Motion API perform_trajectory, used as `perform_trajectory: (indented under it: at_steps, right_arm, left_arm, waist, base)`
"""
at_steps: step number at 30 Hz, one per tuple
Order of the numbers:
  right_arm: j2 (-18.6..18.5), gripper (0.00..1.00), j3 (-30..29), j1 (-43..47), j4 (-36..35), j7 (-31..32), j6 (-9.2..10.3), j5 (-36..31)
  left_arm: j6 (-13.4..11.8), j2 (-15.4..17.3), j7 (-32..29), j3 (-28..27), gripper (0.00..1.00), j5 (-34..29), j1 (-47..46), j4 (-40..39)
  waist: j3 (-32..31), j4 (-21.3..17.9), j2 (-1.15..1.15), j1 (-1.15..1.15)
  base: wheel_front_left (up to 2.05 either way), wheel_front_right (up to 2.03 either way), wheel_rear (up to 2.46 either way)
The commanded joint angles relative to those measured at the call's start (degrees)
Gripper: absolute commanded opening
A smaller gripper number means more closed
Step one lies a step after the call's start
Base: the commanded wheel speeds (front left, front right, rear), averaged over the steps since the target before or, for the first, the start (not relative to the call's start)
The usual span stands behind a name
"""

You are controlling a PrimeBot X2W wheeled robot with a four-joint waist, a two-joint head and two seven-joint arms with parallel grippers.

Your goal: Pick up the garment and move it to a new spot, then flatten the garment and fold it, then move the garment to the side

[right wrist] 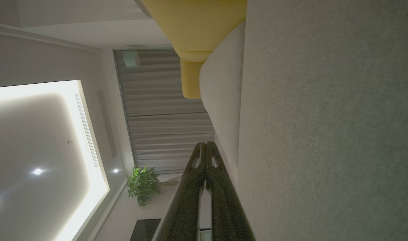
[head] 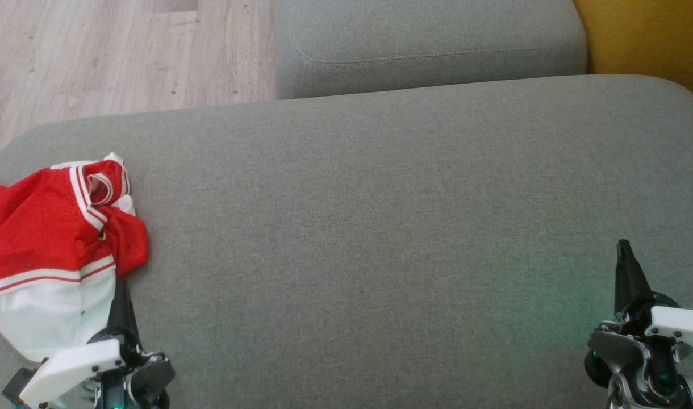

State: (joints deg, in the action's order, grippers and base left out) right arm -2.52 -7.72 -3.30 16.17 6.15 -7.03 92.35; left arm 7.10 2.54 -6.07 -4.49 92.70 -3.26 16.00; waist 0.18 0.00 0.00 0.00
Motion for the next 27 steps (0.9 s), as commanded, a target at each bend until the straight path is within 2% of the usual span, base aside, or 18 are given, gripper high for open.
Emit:
perform_trajectory:
  at_steps: [1, 22, 23, 24, 25, 26, 27]
  right_arm:
    - [-0.4, 0.0, 1.1, -2.9, -2.1, 0.4, -0.46, -0.2]
    - [-0.4, 0.0, 1.2, -2.9, -2.1, 0.4, -0.46, -0.2]
    - [0.0, 1.0, 0.0, 0.0, 0.0, 0.0, 0.0, 0.0]
    - [0.0, 1.0, 0.1, 0.1, 0.5, 0.0, 0.0, 0.0]
    - [0.1, 0.0, 0.1, 0.5, 1.2, 0.0, 0.0, 0.0]
    - [0.1, 1.0, 0.2, 0.7, 1.5, -0.1, 0.0, -0.1]
    - [0.1, 1.0, 0.3, 0.8, 1.4, -0.3, -0.01, -0.2]
  left_arm:
    - [0.4, 0.3, -0.5, -2.1, 0.0, -0.6, -2.9, -2.0]
    - [0.4, 0.3, -0.5, -2.1, 0.0, -0.6, -2.9, -2.0]
    - [0.0, 0.0, 0.0, 0.0, 1.0, 0.0, 0.0, 0.0]
    - [0.0, 0.0, 0.0, 0.1, 1.0, 0.0, 0.1, 0.5]
    - [-0.1, -0.1, 0.1, 0.2, 0.0, 0.0, 0.4, 1.2]
    - [-0.1, -0.1, 0.2, 0.3, 1.0, 0.0, 0.6, 1.6]
    - [-0.1, -0.1, 0.3, 0.5, 1.0, -0.1, 0.6, 1.5]
  waist:
    - [0.0, 0.0, 0.0, 0.0]
    - [0.0, 0.0, 0.0, 0.0]
    - [0.0, 0.0, 0.0, 0.0]
    - [0.0, 0.0, 0.0, 0.0]
    - [0.0, 0.0, 0.0, 0.0]
    - [0.0, 0.0, 0.0, 0.0]
    - [0.0, 0.0, 0.0, 0.0]
  base:
    - [0.0, 0.0, 0.0]
    - [0.0, 0.0, 0.0]
    - [0.0, 0.0, 0.0]
    - [0.0, 0.0, 0.0]
    - [0.0, 0.0, 0.0]
    - [0.0, 0.0, 0.0]
    - [0.0, 0.0, 0.0]
